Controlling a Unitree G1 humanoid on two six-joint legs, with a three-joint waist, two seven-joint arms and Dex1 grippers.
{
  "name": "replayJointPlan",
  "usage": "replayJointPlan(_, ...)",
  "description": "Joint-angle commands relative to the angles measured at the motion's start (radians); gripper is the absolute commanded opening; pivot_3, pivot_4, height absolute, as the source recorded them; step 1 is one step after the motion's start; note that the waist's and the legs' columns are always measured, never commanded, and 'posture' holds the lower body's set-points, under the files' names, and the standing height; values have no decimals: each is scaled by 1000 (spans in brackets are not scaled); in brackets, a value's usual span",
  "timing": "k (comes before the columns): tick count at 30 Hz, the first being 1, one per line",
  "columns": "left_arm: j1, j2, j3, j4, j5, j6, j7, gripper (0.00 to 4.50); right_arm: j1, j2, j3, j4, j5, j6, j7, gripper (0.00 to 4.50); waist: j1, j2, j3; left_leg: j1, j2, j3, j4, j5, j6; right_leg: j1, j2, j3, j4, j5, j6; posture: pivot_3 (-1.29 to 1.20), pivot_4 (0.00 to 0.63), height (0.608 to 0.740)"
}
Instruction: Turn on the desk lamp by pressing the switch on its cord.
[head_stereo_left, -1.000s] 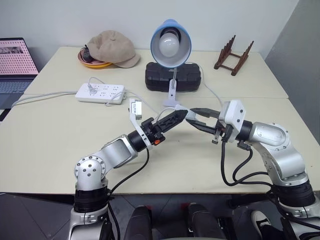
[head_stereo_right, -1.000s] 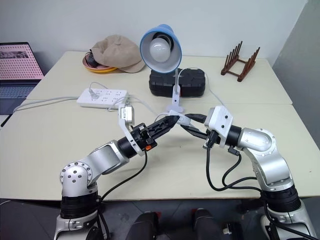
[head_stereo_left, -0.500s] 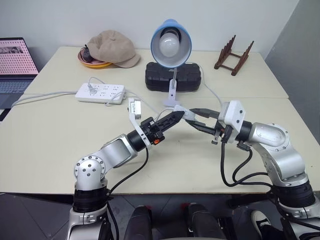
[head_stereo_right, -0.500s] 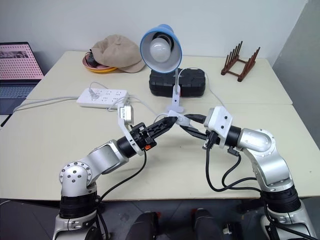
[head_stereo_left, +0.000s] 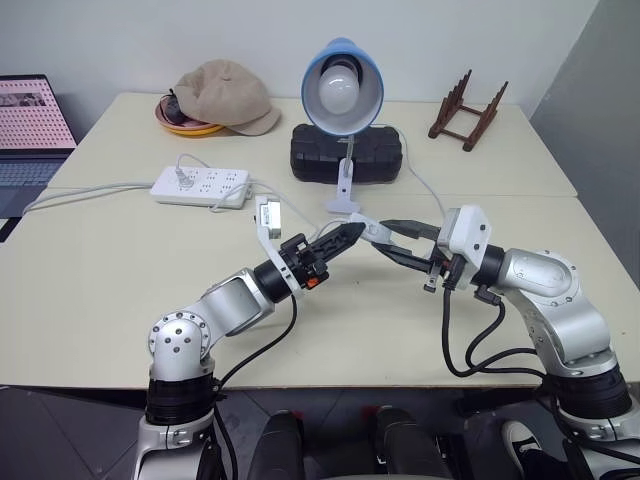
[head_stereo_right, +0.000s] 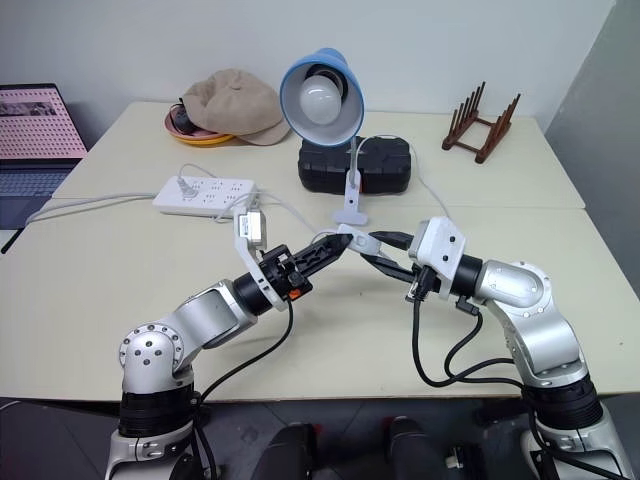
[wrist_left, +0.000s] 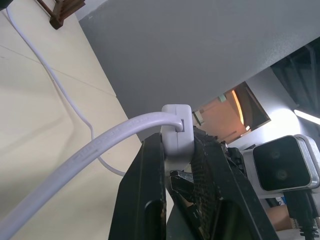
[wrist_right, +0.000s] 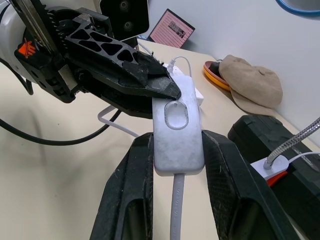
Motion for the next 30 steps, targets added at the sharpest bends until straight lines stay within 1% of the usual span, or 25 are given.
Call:
replayJointPlan(1, -7, 4, -9, -51, -23, -13, -8, 398, -4, -4, -2, -28, 10, -25, 6, 1045, 0, 0, 0, 0, 0, 0, 0, 0, 0, 0, 0, 0, 0, 0, 0, 0, 150, 740)
replayJointPlan(2, -6, 3, -6, -56, -35, -17, -14, 748, -4, -3, -1, -29, 10, -26, 7, 1045, 0, 0, 0, 0, 0, 0, 0, 0, 0, 0, 0, 0, 0, 0, 0, 0, 150, 740)
replayJointPlan(3, -5, 3, -4, -60, -45, -19, -18, 748, -4, -3, -1, -28, 10, -26, 7, 1045, 0, 0, 0, 0, 0, 0, 0, 0, 0, 0, 0, 0, 0, 0, 0, 0, 150, 740)
replayJointPlan(4, -6, 4, -5, -63, -49, -20, -16, 1167, -5, -3, -1, -27, 10, -26, 7, 1045, 0, 0, 0, 0, 0, 0, 0, 0, 0, 0, 0, 0, -1, 0, 0, 0, 150, 740)
replayJointPlan(5, -8, 5, -8, -62, -50, -20, -10, 1235, -5, -3, -1, -26, 11, -26, 7, 1045, 0, 0, 0, 0, 0, 0, -1, 0, 0, 0, 0, 0, -1, 0, 0, 0, 150, 740)
replayJointPlan(6, -9, 7, -12, -62, -52, -21, -3, 1592, -5, -3, -2, -26, 12, -26, 7, 1045, 0, 0, 0, 0, 0, 0, -1, 0, 0, 0, 0, 0, -1, 0, 0, 0, 150, 740)
replayJointPlan(7, -9, 6, -14, -61, -72, -19, 0, 1737, -5, -4, -2, -26, 12, -26, 7, 1045, 0, 0, 0, 0, 0, 0, -1, 0, 0, 0, 0, 0, -1, 0, 0, 0, 150, 740)
replayJointPlan(8, -10, 6, -15, -62, -93, -18, -3, 1975, -4, -4, -2, -26, 12, -26, 7, 1045, 0, 0, 0, 0, 0, 0, -1, 0, 0, 0, 0, 0, -1, 0, 0, 0, 150, 740)
replayJointPlan(18, -10, 22, -38, -53, -73, -17, -11, 1975, -10, -5, 0, -34, 17, -17, -1, 1045, 0, 0, 0, 0, 0, 0, -1, 0, 0, 0, 0, 0, -1, 0, 0, 0, 150, 740)
replayJointPlan(26, -9, 18, -41, -46, -75, -29, -12, 1975, -12, -9, -3, -27, 17, -23, 1, 1045, 0, 0, 0, -1, 0, 0, -2, 0, 0, -1, 0, 0, -2, 0, 0, 0, 150, 740)
replayJointPlan(30, -10, 17, -38, -46, -80, -34, -15, 1312, -10, -12, -5, -25, 19, -25, 1, 1045, 0, 0, 0, -1, 0, 0, -2, 0, 0, -1, 0, 0, -2, 0, 0, 0, 150, 740)
